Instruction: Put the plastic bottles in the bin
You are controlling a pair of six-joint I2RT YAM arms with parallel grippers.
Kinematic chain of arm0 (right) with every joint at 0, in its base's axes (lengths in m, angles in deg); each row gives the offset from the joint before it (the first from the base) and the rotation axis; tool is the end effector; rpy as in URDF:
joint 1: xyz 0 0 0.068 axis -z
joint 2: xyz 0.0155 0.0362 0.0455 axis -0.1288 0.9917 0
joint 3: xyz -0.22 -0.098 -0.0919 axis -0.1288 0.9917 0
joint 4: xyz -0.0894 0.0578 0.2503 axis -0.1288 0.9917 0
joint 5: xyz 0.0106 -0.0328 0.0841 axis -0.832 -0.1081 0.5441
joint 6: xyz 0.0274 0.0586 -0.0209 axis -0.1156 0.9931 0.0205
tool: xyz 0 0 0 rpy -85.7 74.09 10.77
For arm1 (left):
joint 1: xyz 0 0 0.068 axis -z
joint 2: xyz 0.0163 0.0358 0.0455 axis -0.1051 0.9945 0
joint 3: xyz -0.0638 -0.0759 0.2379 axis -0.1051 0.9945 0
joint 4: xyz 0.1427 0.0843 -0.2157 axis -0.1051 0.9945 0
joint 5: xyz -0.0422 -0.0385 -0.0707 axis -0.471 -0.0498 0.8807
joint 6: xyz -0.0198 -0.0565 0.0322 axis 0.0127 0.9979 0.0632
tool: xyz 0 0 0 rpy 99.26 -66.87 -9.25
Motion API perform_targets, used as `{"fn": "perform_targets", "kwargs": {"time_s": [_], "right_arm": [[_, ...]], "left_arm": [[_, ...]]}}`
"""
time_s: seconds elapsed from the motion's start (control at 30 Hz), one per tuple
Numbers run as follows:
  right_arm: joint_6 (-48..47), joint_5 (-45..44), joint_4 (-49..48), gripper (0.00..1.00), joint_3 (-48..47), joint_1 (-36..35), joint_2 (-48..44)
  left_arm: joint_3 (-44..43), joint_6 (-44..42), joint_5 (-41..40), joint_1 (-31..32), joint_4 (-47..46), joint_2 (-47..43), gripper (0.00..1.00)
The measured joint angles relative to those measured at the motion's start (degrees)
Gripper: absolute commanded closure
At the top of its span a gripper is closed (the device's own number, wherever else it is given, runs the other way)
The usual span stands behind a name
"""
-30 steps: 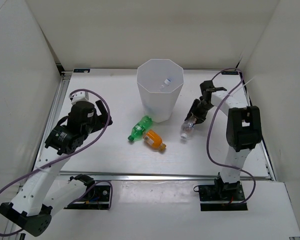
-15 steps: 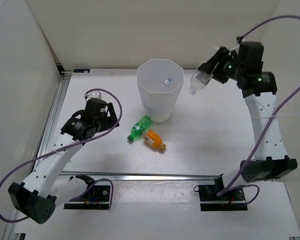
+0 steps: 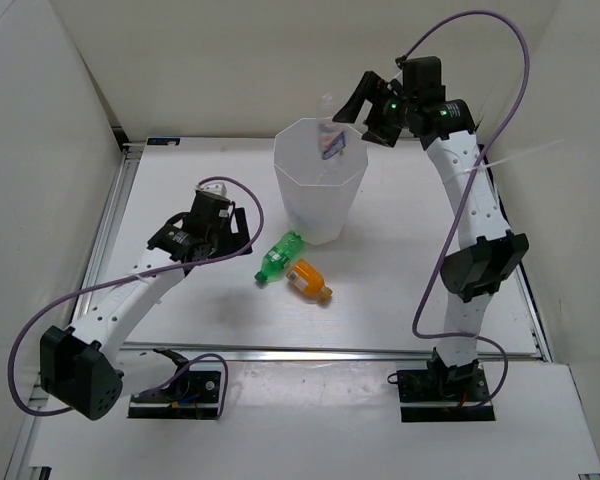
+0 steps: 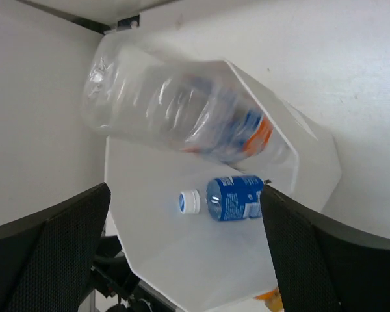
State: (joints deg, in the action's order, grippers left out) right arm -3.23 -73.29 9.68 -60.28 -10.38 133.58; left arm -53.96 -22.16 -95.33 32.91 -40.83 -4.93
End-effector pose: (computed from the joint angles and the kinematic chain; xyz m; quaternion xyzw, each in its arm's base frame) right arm 0.4173 0.1489 0.4383 0.0775 0.8396 0.3454 0.4119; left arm 0.2458 -0.1106 0.2618 -0.0522 0.9387 -0.0563 0.3359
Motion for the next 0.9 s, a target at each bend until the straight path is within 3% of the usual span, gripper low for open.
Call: {"fn": "perform_targets", "kwargs": {"time_s": [0.17, 0.5, 0.9], "right_arm": [[-1.9, -1.4, 1.4, 0.01, 6.3, -0.3, -4.4], [-5.5, -1.7, 3.2, 0.01, 22.2, 3.7, -27.3], [-9.5, -1.0, 8.5, 0.01, 23.5, 5.0, -27.5]], "left_arm": [[1.5, -2.1, 4.7, 0.1, -3.0, 4.0, 0.0], [3.2, -10.0, 10.3, 3.5, -11.7, 10.5, 0.0], [4.3, -16.9, 11.4, 7.1, -24.1, 21.0, 0.0]]}}
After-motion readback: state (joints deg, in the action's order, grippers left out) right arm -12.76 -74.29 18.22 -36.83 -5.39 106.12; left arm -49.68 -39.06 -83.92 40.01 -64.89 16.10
